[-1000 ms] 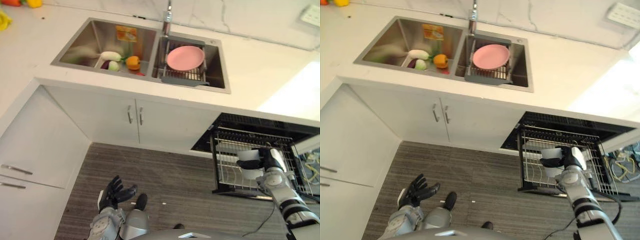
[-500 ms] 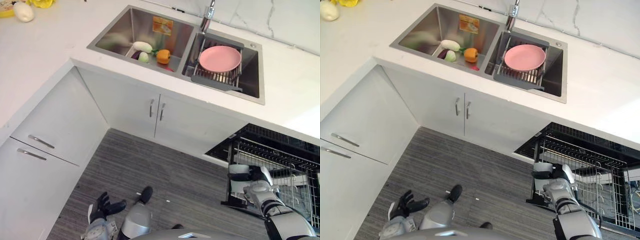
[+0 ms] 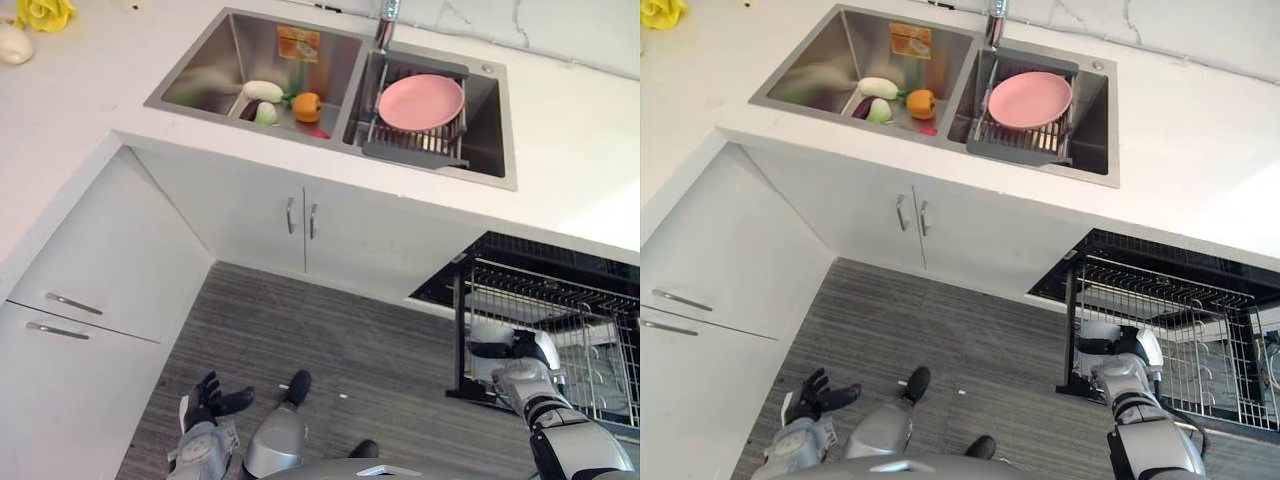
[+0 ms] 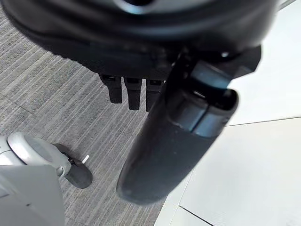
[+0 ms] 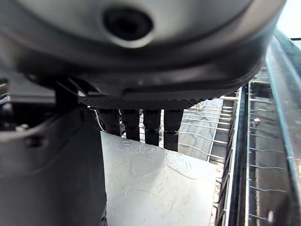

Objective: Place the dishes in the dishwasher.

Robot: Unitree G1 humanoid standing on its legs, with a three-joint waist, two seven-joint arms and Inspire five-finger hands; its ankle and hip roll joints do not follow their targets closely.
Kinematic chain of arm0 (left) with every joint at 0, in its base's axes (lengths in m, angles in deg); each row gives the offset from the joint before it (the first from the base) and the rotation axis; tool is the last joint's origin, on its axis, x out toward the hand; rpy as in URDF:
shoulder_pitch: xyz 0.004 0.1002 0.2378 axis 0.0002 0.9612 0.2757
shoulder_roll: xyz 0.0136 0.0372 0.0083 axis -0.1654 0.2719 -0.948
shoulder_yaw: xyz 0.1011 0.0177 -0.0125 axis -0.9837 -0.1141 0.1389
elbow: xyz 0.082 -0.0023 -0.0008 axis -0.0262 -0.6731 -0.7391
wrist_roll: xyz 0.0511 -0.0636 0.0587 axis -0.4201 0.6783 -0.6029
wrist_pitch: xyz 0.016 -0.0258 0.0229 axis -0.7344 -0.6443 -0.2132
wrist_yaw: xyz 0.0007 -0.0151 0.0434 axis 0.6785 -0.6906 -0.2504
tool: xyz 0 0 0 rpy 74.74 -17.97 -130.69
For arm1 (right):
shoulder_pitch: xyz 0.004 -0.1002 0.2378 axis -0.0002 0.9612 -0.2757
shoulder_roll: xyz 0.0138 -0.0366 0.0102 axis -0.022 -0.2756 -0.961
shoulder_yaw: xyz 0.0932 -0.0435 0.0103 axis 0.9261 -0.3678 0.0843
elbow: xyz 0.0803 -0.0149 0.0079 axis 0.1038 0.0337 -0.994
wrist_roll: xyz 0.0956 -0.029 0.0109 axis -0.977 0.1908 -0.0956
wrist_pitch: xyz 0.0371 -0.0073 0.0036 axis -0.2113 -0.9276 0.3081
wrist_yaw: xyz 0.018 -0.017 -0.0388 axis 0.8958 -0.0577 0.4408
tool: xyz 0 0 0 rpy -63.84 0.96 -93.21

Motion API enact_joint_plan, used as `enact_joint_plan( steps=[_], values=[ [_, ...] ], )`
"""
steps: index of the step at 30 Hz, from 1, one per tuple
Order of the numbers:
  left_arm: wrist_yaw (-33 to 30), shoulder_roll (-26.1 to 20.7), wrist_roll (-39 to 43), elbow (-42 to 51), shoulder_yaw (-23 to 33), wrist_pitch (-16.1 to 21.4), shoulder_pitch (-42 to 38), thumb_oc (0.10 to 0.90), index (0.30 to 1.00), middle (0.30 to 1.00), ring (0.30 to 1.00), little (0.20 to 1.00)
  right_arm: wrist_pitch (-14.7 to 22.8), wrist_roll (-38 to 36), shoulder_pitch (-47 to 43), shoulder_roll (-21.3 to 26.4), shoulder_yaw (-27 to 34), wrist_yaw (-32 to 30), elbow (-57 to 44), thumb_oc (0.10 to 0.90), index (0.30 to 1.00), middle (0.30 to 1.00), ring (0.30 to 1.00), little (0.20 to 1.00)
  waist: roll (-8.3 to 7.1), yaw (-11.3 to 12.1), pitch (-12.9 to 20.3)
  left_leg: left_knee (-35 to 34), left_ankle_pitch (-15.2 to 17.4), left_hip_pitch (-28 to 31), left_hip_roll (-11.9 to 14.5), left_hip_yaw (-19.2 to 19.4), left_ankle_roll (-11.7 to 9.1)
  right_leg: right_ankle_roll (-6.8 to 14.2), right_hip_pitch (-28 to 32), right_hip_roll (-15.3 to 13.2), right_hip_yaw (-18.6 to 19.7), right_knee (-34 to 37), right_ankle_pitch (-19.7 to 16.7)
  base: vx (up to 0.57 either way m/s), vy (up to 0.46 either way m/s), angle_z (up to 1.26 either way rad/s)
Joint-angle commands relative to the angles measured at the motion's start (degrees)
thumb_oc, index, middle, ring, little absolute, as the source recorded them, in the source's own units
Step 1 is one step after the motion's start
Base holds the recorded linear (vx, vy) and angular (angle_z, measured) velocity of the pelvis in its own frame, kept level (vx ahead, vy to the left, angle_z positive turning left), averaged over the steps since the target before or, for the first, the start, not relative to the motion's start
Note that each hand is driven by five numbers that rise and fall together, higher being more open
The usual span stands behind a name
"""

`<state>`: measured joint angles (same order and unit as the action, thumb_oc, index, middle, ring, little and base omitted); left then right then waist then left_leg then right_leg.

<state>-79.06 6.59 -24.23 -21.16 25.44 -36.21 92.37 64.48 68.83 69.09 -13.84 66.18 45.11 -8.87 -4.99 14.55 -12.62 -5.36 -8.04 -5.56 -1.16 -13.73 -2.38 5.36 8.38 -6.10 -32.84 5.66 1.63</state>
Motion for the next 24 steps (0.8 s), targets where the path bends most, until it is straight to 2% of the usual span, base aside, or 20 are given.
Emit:
enact_joint_plan(
  steps=[1, 3, 4, 5, 9, 17, 19, 21, 23, 24],
  values=[
    [-1.24, 0.5, -0.9, -0.38, -2.8, 2.87, -1.34, 0.8, 0.9, 0.9, 0.9, 0.9, 0.64, 0.06, -3.63, 5.41, -2.27, -3.43, 0.56, 0.4, 0.3, 0.3, 0.3, 0.3, 0.92, -0.2, 1.38, 0.36, 5.07, 2.75, 4.65, 6.39, -5.69, 2.06, 0.97, -1.61, 2.47, -0.66, 2.63, -0.01, 0.012, -0.05],
    [-1.32, 1.15, 0.24, -1.75, -2.72, 2.85, -1.56, 0.8, 0.9, 0.9, 0.9, 0.9, 0.45, -0.35, -3.53, 4.94, -1.8, -3.45, 1.37, 0.403, 0.305, 0.305, 0.305, 0.305, 1.35, -0.48, 1.39, 0.36, 5.1, 2.84, 4.62, 6.53, -5.68, 2.02, 0.94, -1.63, 2.57, -0.66, 2.7, -0.01, 0.013, -0.05],
    [-1.31, 1.15, 0.24, -1.77, -2.72, 2.86, -1.58, 0.8, 0.9, 0.9, 0.9, 0.9, 0.45, -0.35, -3.53, 4.94, -1.79, -3.46, 1.37, 0.549, 0.524, 0.524, 0.524, 0.524, 1.35, -0.48, 1.38, 0.36, 5.1, 2.84, 4.62, 6.53, -5.68, 2.01, 0.94, -1.63, 2.57, -0.66, 2.7, 0.0, 0.006, -0.04],
    [-1.36, 1.22, 0.01, -2.12, -2.82, 2.79, -1.49, 0.8, 0.9, 0.9, 0.9, 0.9, 0.32, -0.79, -3.35, 4.64, -1.35, -3.52, 1.87, 0.8, 0.9, 0.9, 0.9, 0.9, 1.48, -0.57, 1.4, 0.36, 5.11, 2.86, 4.66, 6.55, -5.7, 2.02, 0.94, -1.62, 2.48, -0.66, 2.73, 0.0, 0.0, 0.0],
    [-1.75, 1.36, 0.46, -2.3, -2.67, 2.75, -1.87, 0.8, 0.9, 0.9, 0.9, 0.9, 0.68, -3.37, -3.34, 4.28, 0.65, -4.23, 1.89, 0.8, 0.9, 0.9, 0.9, 0.9, 1.97, -0.97, 1.36, 0.36, 5.21, 2.93, 4.64, 6.65, -5.69, 2.07, 0.93, -1.7, 2.67, -0.66, 2.85, 0.0, 0.0, 0.0],
    [-2.51, 2.67, 2.7, -3.35, -2.35, 2.57, -1.81, 0.8, 0.9, 0.9, 0.9, 0.9, 2.33, -5.15, -2.99, 4.0, 0.99, -5.51, -8.28, 0.8, 0.9, 0.9, 0.9, 0.9, 2.17, -2.96, 1.58, 0.36, 5.37, 3.38, 4.68, 8.26, -5.13, 2.27, 0.42, -2.09, 4.13, -0.66, 2.15, 0.0, 0.015, -0.08],
    [-2.5, 2.69, 3.11, -2.58, -2.15, 2.43, -1.68, 0.8, 0.9, 0.9, 0.9, 0.9, 3.09, -5.38, -1.47, 4.7, 1.04, -5.02, -17.43, 0.8, 0.9, 0.9, 0.9, 0.9, 2.14, -4.1, 1.62, 0.36, 5.89, 4.02, 5.0, 9.11, -5.11, 2.2, 0.54, -2.05, 4.87, -0.66, 2.28, 0.01, 0.011, -0.16],
    [-2.5, 2.69, 3.11, -2.56, -2.21, 2.42, -1.69, 0.8, 0.9, 0.9, 0.9, 0.9, 3.02, -5.36, -1.38, 4.73, 1.13, -5.03, -17.55, 0.8, 0.9, 0.9, 0.9, 0.9, 2.13, -4.17, 1.78, 0.36, 5.59, 3.68, 4.86, 9.0, -4.97, 2.29, 0.26, -2.16, 4.75, -0.66, 1.99, -0.01, 0.017, -0.18],
    [-2.62, 2.85, 3.56, -1.94, -1.74, 2.04, -1.27, 0.8, 0.9, 0.9, 0.9, 0.9, 3.62, -4.72, 0.77, 4.87, 1.75, -5.15, -27.0, 0.8, 0.9, 0.9, 0.9, 0.9, 2.01, -5.41, 1.84, 0.36, 5.99, 4.21, 5.08, 10.05, -4.73, 2.34, -0.04, -2.2, 5.9, -0.66, 1.86, 0.01, 0.017, -0.08],
    [-2.62, 2.84, 3.55, -1.92, -1.77, 2.03, -1.24, 0.8, 0.9, 0.9, 0.9, 0.9, 3.48, -4.68, 0.94, 4.85, 1.82, -5.16, -27.23, 0.8, 0.9, 0.9, 0.9, 0.9, 2.01, -5.33, 1.85, 0.36, 6.01, 4.25, 5.09, 10.12, -4.73, 2.34, -0.03, -2.2, 5.97, -0.66, 1.85, 0.0, 0.016, -0.1]
  ],
)
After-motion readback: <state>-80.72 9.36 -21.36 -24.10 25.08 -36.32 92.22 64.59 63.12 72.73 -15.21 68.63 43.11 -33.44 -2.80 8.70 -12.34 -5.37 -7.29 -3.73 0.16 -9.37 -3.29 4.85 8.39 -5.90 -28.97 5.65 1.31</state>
